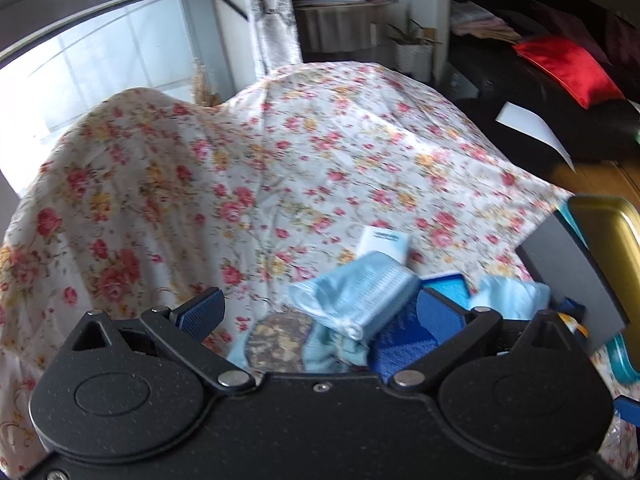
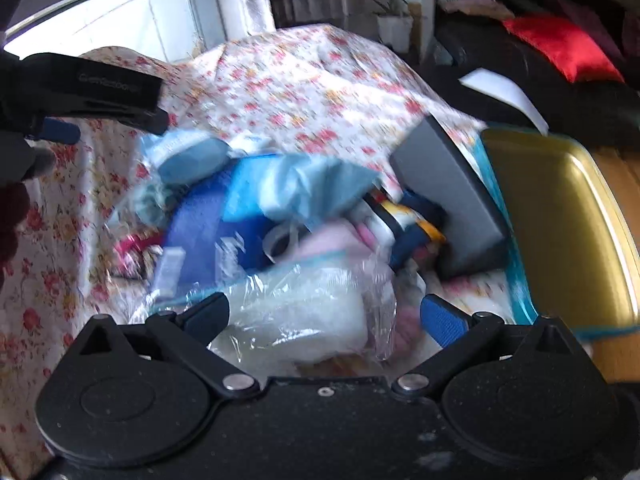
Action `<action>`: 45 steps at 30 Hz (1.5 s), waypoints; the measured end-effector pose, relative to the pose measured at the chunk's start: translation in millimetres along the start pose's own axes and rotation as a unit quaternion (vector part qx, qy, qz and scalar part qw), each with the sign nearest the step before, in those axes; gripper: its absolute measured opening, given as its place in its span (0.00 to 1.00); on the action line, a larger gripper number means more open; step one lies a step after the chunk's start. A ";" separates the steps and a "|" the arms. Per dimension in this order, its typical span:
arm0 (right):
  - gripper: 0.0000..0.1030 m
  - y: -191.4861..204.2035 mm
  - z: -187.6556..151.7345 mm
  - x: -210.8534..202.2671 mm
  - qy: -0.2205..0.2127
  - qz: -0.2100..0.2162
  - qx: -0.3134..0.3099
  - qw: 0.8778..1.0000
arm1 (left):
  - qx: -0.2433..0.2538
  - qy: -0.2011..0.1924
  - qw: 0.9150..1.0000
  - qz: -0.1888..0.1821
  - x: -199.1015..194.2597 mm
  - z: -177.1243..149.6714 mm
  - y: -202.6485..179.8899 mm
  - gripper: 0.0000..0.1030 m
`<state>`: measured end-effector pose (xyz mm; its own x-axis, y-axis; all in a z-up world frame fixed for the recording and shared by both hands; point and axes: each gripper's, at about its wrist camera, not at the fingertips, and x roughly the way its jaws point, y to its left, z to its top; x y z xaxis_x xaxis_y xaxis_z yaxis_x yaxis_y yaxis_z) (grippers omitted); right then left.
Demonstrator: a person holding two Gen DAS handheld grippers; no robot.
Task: Organize soft objects
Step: 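Lower left tool over green knitted ball while right tool nears plastic-wrapped white item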
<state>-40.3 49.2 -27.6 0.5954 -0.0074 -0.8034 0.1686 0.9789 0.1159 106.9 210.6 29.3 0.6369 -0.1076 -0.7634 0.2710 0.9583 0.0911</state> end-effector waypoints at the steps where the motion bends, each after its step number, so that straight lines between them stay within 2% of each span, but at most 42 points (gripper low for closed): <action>1: 0.99 -5.2 -5.9 -0.9 0.005 -0.006 0.002 1.000 | 0.006 0.000 1.000 -0.005 -1.4 -0.9 -3.6 0.96; 8: 0.99 -53.9 -34.1 -8.3 0.021 -0.033 0.056 0.998 | 0.036 -0.006 0.999 -0.034 -15.4 -6.2 -25.1 0.96; 11: 0.99 -66.4 -30.4 -11.0 0.019 -0.017 0.086 0.996 | 0.041 -0.015 0.998 -0.045 -26.2 -8.0 -32.7 0.96; 14: 0.99 -69.8 -24.3 -16.0 0.018 0.008 0.077 0.997 | 0.039 -0.013 0.998 -0.053 -32.1 -8.9 -37.0 0.96; 17: 0.99 -63.6 -20.0 -19.0 0.019 0.035 0.019 0.999 | 0.028 0.006 0.999 -0.047 -31.1 -10.6 -40.6 0.96; 20: 0.99 -51.2 -23.8 -22.3 0.027 0.070 -0.090 0.993 | -0.008 0.025 0.998 -0.051 -33.0 -12.5 -41.1 0.96; 22: 0.99 -39.8 -31.1 -24.1 0.033 0.076 -0.174 0.981 | -0.035 0.028 0.998 -0.049 -37.0 -15.0 -40.5 0.96; 23: 0.99 -32.8 -37.8 -23.5 0.035 0.072 -0.225 0.971 | -0.047 0.031 0.997 -0.047 -38.4 -16.3 -40.9 0.96; 25: 0.99 -24.5 -48.1 -20.5 0.038 0.069 -0.289 0.954 | -0.072 0.038 0.995 -0.049 -39.7 -20.2 -40.4 0.96; 28: 0.99 -16.4 -58.9 -8.4 0.056 0.078 -0.341 0.935 | -0.096 0.057 0.993 -0.047 -38.7 -28.9 -39.0 0.96; 30: 0.99 -15.1 -60.8 0.9 0.065 0.084 -0.348 0.932 | -0.099 0.067 0.992 -0.040 -38.1 -35.8 -38.9 0.96; 33: 0.96 -15.2 -57.3 14.8 0.078 0.088 -0.341 0.933 | -0.100 0.079 0.991 -0.028 -38.4 -45.7 -38.0 0.96; 34: 0.92 -16.2 -56.0 18.3 0.083 0.092 -0.336 0.934 | -0.102 0.084 0.991 -0.027 -38.3 -48.7 -36.6 0.96; 38: 0.65 -22.9 -53.7 28.1 0.096 0.088 -0.321 0.938 | -0.115 0.094 0.989 -0.024 -39.4 -58.2 -29.2 0.96; 42: 0.57 -37.8 -45.4 26.3 0.094 0.103 -0.283 0.949 | -0.125 0.091 0.988 -0.020 -43.9 -63.8 -18.5 0.96; 45: 0.56 -53.2 -34.9 23.5 0.090 0.119 -0.232 0.961 | -0.130 0.090 0.987 -0.019 -47.4 -67.0 -11.3 0.96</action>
<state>-62.7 4.1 -73.0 0.4208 0.2224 -0.8795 -0.3485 0.9347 0.0696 25.3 222.6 21.6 0.4849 -0.1188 -0.8664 0.0834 0.9925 -0.0894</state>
